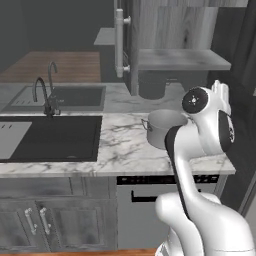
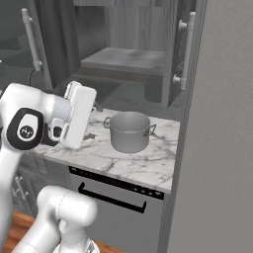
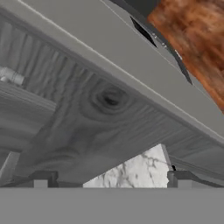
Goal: Pick the kettle from the cabinet and place it on a stove burner. Then pick the pot from the counter and place it on another stove burner. Finally, turn both burners on.
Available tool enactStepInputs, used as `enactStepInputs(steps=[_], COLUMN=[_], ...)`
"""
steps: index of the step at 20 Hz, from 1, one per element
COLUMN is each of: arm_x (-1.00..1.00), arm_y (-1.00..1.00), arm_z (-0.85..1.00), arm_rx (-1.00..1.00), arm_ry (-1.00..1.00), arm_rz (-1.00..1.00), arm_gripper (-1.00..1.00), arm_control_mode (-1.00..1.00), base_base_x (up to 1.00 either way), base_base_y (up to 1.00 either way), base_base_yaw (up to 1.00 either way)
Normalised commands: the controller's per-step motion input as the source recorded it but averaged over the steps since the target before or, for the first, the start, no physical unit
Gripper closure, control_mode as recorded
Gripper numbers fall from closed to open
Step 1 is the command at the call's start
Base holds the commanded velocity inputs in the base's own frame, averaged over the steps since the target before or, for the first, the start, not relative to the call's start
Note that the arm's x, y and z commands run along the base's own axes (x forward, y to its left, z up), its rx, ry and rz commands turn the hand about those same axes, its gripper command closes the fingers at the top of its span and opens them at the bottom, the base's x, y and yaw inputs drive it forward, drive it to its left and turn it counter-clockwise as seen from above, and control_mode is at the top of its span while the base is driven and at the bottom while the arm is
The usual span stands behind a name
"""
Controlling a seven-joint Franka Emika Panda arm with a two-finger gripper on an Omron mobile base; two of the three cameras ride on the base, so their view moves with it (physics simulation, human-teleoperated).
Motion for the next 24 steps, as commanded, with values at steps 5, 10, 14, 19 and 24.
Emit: enactStepInputs(steps=[5,10,14,19,24], arm_x=[0.18,0.16,0.1,0.04,0.06], arm_y=[0.1,0.04,0.0,0.0,0.0], arm_z=[-0.1,-0.1,-0.2,-0.21,-0.14], arm_rx=[0.01,0.0,0.03,0.07,0.08], arm_ry=[0.12,0.06,0.01,0.0,0.0], arm_rz=[0.0,0.0,0.01,0.02,0.02], arm_gripper=[-1.0,-1.0,-1.0,-1.0,-1.0], arm_control_mode=[-1.0,-1.0,-1.0,-1.0,-1.0], base_base_x=[0.0,0.0,0.0,0.0,0.0], base_base_y=[0.0,0.0,0.0,0.0,0.0], base_base_yaw=[0.0,0.0,0.0,0.0,0.0])
